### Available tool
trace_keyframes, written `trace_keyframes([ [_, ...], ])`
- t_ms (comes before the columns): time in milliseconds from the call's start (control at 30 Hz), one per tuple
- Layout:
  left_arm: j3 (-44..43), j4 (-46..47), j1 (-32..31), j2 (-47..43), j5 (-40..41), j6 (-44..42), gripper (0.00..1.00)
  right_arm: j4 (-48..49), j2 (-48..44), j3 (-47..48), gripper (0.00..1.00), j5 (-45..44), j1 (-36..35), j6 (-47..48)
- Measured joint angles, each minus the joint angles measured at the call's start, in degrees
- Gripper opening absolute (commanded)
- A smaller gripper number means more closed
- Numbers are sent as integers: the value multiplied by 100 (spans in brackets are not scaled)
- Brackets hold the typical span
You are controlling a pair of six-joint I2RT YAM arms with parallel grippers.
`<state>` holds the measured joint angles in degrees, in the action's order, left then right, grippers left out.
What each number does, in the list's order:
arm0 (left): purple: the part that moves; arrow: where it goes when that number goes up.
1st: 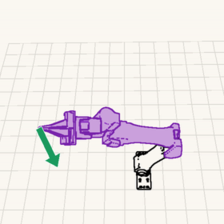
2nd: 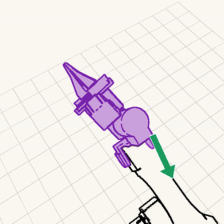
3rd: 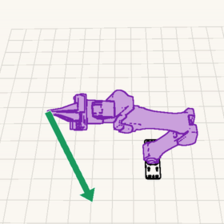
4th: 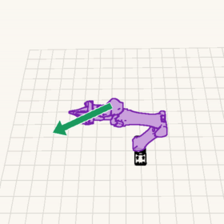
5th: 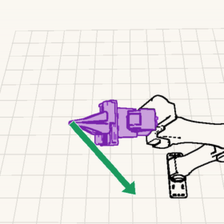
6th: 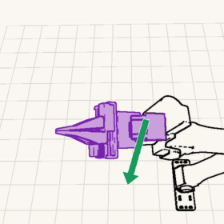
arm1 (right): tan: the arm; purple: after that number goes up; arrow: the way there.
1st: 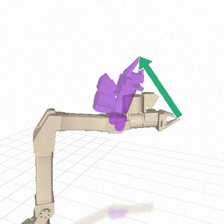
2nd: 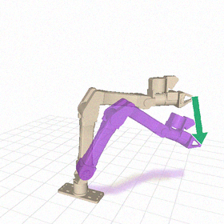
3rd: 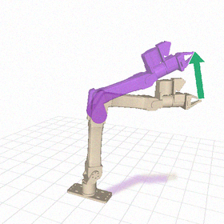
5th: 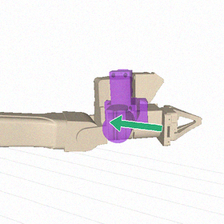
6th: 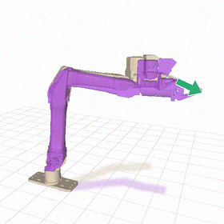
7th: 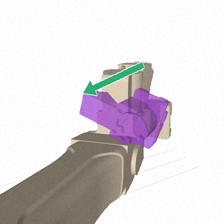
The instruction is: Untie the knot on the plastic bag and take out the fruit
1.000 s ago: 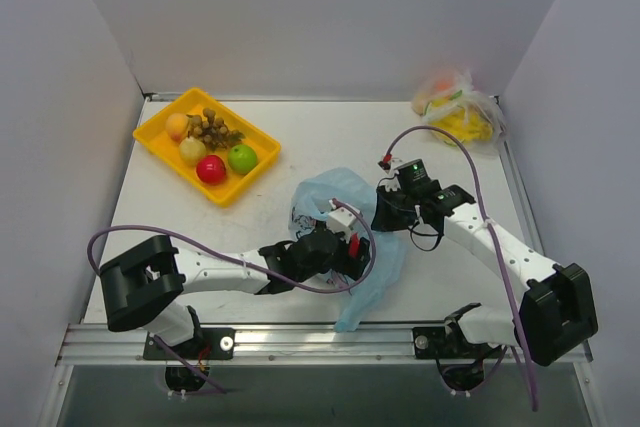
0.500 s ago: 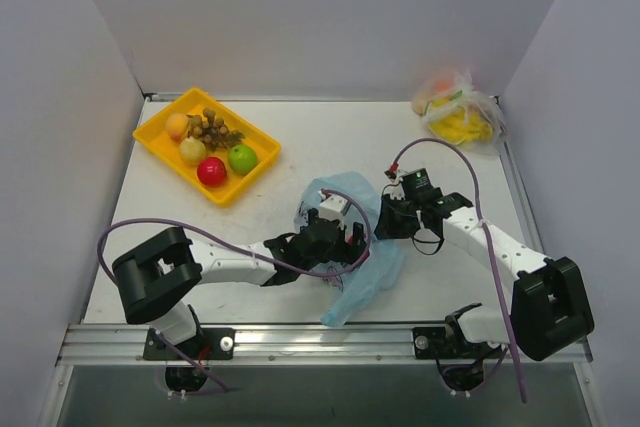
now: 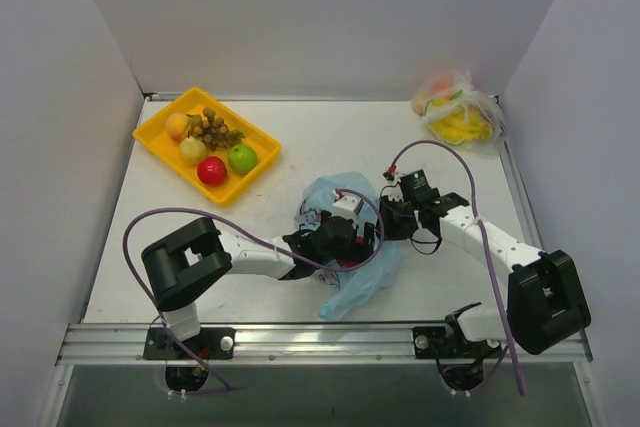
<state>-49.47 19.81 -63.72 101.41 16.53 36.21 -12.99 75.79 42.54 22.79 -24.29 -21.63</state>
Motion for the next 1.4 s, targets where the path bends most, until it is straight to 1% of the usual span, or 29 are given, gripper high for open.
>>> trace_keyframes([
  [133, -28, -83, -2, -7, 63, 57, 77, 2, -2, 0, 0, -9, 0, 2],
  [167, -26, -129, -2, -33, 90, 63, 68, 0, -2, 0, 0, -26, 0, 4],
  [200, -9, -184, -2, -79, 114, 55, 65, -2, -2, 0, 0, -44, 0, 7],
  [267, 87, -341, -2, -251, 175, 33, 54, -9, -4, 0, 0, -105, 0, 20],
  [300, 133, -428, -2, -367, 221, 2, 44, -15, -4, 0, 0, -153, 0, 20],
  [333, 177, -516, -2, -498, 262, -39, 42, -35, -4, 7, 0, -199, 0, 22],
  [400, 247, -686, -2, -850, 345, -133, 40, -98, -4, 35, 0, -315, 0, 22],
  [567, 264, -977, -2, -1810, 437, -407, 40, -229, -4, 164, 0, -638, 0, 20],
  [767, 190, -1519, 17, -3174, 459, -859, 41, -409, -92, 262, 0, -1086, 66, -2],
  [867, -33, -1862, 192, -3777, 568, -1141, 44, -461, -151, 262, 0, -1211, 136, -17],
  [933, -219, -2050, 568, -4122, 662, -1292, 45, -492, -179, 262, 0, -1266, 195, -57],
  [1000, -391, -2162, 1165, -4352, 828, -1379, 45, -529, -229, 262, 0, -1329, 254, -98],
  [1067, -540, -2275, 1976, -4406, 872, -1384, 45, -568, -328, 262, 0, -1379, 286, -122],
  [1133, -603, -2310, 2927, -4256, 800, -1309, 45, -605, -470, 262, 0, -1408, 299, -136],
  [1200, -619, -2302, 3790, -3871, 699, -1167, 47, -660, -638, 262, 0, -1427, 299, -136],
  [1233, -640, -2306, 4113, -3633, 651, -1093, 47, -684, -726, 264, 0, -1429, 299, -136],
  [1333, -769, -2267, 4789, -2721, 474, -879, 49, -780, -975, 269, 0, -1432, 299, -131],
  [1400, -890, -2214, 5082, -2111, 385, -789, 50, -839, -1117, 271, 0, -1429, 299, -129],
])
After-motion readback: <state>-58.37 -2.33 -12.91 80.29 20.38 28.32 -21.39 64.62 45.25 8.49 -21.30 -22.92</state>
